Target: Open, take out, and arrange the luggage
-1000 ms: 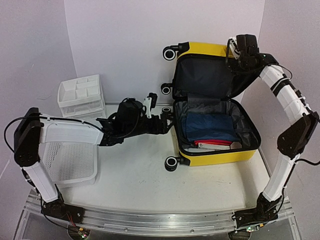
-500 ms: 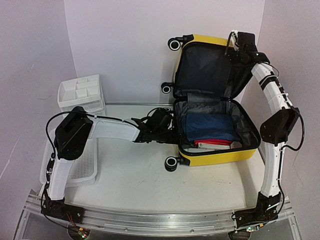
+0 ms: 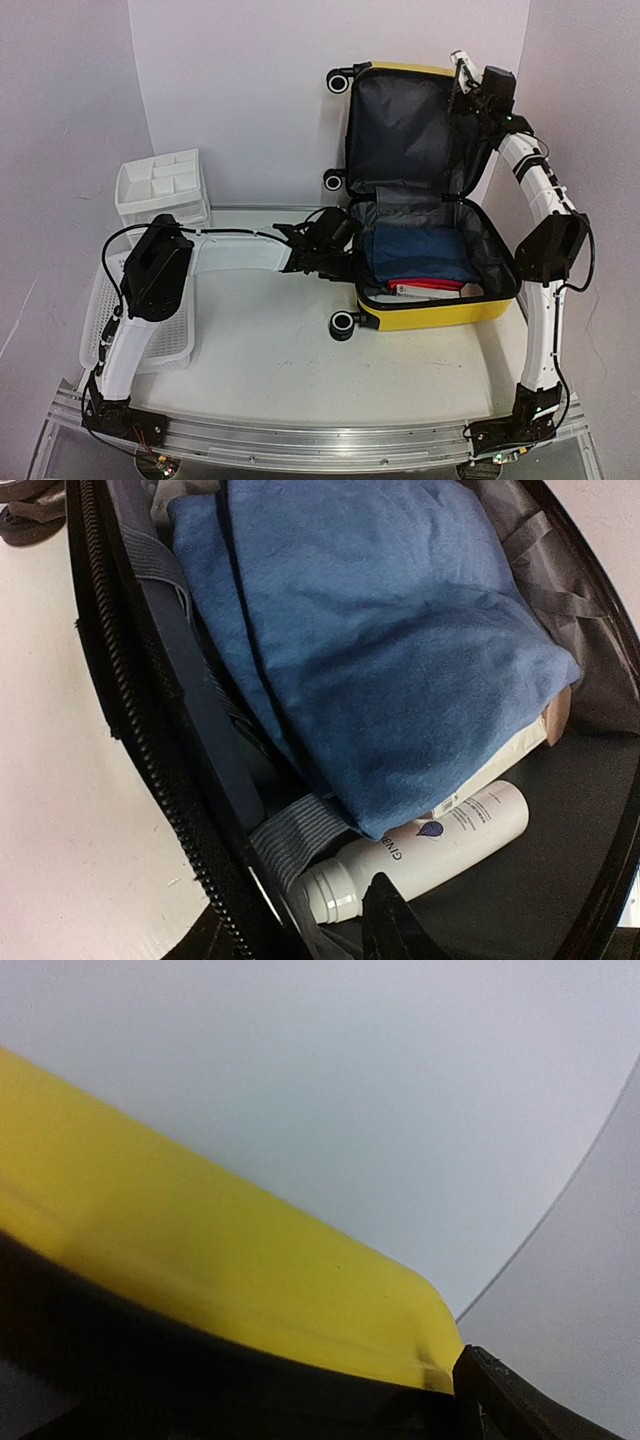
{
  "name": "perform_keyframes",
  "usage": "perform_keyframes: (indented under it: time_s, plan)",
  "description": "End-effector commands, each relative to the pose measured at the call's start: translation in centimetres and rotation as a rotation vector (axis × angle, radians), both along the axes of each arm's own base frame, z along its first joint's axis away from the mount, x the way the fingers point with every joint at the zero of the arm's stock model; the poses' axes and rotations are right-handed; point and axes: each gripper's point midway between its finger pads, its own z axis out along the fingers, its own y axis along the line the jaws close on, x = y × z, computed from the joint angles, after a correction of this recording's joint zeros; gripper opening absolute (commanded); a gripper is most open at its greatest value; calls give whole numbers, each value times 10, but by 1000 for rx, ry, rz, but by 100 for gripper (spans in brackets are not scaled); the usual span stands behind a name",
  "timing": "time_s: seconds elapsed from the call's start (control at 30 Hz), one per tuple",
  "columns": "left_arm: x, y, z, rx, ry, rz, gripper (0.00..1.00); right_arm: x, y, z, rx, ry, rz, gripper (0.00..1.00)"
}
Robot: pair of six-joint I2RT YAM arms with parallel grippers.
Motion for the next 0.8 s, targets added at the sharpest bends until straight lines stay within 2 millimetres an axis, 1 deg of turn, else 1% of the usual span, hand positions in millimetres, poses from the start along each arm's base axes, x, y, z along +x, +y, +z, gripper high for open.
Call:
perform_keyframes:
  time_s: [0.0,0.07,0.17,0.27,0.37,0.4,0.43,0.53,0.63,0.7,0.77]
  plan:
    - [12,-20,11,-31,-71,-43,35,10,30,-3,-172,-34,129,98]
    - [11,-21,9,-30,-69,-49,35,4,24,17,-118,-83,116,98]
    - [11,-20,1,-9,-65,-53,34,-6,20,35,-39,-117,132,98]
    - [10,-21,-1,-3,-71,-64,33,-15,14,45,17,-130,117,98]
    - [12,-25,3,-12,-84,-75,32,-26,11,46,39,-91,109,98]
    - [12,-26,5,-12,-90,-78,32,-28,11,36,42,-50,111,98]
    - [13,-27,6,-12,-96,-80,31,-39,8,38,51,-36,105,98]
    - [17,-30,6,-6,-118,-89,30,-66,5,23,92,41,106,98]
    - [21,-35,6,-4,-141,-98,28,-97,4,-8,147,133,124,98]
    - [25,-41,9,-13,-158,-103,27,-122,1,-26,206,179,124,98]
    - [27,-46,11,-22,-167,-111,26,-145,-2,-54,272,244,118,98]
